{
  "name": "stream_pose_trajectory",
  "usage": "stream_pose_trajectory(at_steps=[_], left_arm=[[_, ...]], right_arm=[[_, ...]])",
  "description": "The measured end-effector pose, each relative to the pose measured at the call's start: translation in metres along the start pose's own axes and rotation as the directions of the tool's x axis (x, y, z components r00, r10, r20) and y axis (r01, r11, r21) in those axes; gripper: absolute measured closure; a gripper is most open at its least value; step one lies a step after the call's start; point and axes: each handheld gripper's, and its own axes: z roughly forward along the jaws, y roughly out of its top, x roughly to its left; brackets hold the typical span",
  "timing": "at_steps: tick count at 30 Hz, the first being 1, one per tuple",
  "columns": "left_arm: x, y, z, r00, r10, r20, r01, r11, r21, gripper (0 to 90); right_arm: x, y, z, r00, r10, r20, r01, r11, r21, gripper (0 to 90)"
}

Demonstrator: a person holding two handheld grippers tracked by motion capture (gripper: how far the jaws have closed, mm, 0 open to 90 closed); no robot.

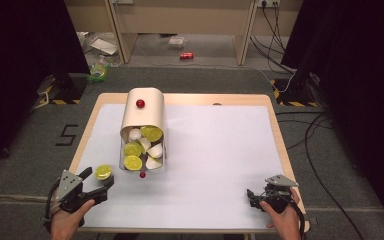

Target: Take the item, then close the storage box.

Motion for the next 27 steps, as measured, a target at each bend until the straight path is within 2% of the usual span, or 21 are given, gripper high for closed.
stream_pose_trajectory(at_steps=[10, 27], left_arm=[[-0.015, 0.0, -0.002, 0.9996, 0.017, 0.022, -0.017, 0.9997, -0.015, 17.3], [-0.02, 0.006, 0.01, 0.9988, 0.034, 0.036, -0.034, 0.9993, -0.014, 17.4]], right_arm=[[0.0, 0.0, 0.0, 1.0, 0.0, 0.0, 0.0, 1.0, 0.0, 5.4], [0.0, 0.0, 0.0, 1.0, -0.001, 0.0, 0.001, 1.0, 0.001, 5.3]])
